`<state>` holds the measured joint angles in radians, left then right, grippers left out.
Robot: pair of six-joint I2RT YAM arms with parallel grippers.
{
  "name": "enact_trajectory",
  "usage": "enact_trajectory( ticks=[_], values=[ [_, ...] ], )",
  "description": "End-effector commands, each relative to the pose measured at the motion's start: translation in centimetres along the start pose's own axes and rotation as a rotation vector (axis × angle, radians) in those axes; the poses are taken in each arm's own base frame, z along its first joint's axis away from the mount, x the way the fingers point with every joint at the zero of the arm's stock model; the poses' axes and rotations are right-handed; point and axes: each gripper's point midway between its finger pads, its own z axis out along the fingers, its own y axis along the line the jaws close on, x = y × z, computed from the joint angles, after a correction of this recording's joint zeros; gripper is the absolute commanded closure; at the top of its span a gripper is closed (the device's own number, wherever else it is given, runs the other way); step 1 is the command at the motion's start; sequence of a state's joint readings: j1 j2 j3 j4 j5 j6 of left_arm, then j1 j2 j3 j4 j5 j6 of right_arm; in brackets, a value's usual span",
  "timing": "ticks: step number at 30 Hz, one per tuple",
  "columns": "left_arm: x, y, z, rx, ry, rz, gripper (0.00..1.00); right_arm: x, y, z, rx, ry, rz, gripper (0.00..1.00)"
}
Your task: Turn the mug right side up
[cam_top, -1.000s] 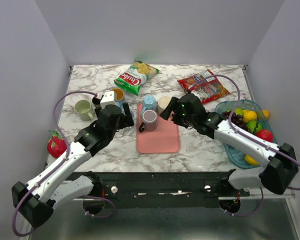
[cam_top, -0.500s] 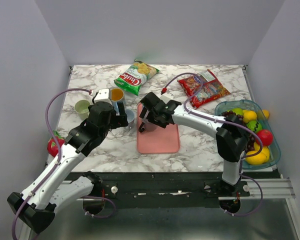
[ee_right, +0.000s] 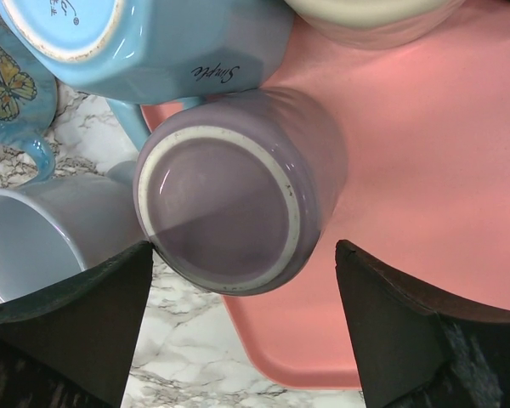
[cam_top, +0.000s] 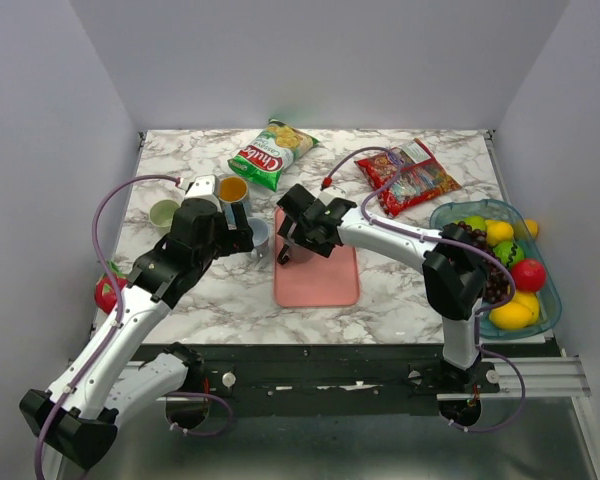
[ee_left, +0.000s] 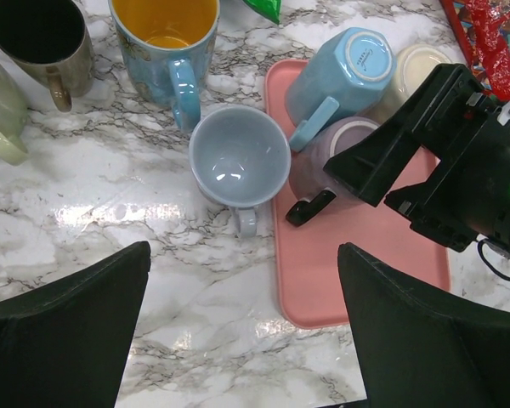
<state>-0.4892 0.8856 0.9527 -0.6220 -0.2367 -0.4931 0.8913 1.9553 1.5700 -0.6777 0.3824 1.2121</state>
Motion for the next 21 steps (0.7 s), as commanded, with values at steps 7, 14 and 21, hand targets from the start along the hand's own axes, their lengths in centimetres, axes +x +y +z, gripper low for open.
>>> enact_trajectory(
  ticks=[7, 14, 21],
  values=[
    [0.4, 0.0, -0.1, 0.045, 0.0, 0.007, 0.01, 0.9, -0.4, 0.0, 0.095, -0.029, -0.064, 0.06],
    [1.2, 0.4, 0.1, 0.055, 0.014, 0.016, 0.01, 1.6, -0.1, 1.3, 0.163, -0.072, -0.107, 0.09],
    [1.6, 0.5, 0.4, 0.073, 0.022, 0.016, 0.01, 1.8, -1.2, 1.2, 0.228, -0.092, -0.101, 0.2]
  ],
)
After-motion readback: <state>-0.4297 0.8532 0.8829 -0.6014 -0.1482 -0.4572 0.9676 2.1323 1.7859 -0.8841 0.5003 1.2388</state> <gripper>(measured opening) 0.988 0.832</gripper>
